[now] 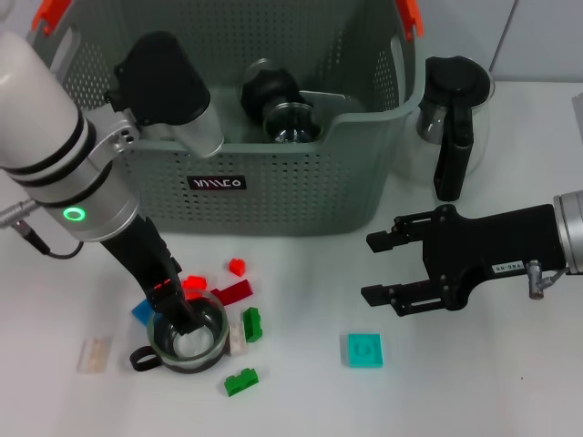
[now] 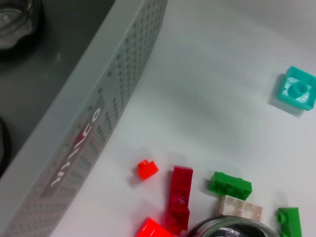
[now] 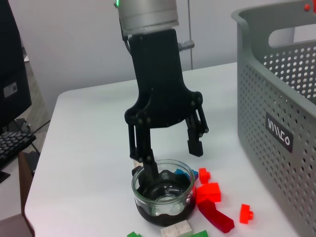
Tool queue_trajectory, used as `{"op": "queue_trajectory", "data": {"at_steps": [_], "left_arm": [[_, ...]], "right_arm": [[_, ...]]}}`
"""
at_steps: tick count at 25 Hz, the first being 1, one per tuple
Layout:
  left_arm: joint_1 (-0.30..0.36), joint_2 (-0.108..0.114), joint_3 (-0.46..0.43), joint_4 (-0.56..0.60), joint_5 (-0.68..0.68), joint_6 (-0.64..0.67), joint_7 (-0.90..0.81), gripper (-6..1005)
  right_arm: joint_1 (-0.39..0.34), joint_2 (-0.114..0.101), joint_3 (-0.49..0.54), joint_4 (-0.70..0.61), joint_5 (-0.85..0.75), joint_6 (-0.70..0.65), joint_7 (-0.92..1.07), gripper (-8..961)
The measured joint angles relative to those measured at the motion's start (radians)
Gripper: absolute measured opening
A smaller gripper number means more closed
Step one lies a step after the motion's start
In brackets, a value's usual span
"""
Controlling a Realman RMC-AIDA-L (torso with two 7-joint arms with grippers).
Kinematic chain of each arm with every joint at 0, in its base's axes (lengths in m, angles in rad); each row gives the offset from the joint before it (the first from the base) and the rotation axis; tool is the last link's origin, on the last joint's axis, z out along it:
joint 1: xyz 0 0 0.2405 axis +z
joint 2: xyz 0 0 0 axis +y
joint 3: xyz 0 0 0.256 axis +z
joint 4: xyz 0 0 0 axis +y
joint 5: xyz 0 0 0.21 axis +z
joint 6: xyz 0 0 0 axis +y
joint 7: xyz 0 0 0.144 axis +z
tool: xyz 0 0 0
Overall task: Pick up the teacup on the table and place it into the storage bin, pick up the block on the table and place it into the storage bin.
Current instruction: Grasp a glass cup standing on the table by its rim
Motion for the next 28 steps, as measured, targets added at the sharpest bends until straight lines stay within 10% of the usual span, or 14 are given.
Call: {"op": "queue_trajectory", "data": {"at_steps": [28], "left_arm": [[-0.021,0.000,0.010,-0.190,0.050,-0.149,0.003,758]], "right_arm": [[0.000,0.000,-0.005,0.001,0.000,0.011,-0.002,733]]}}
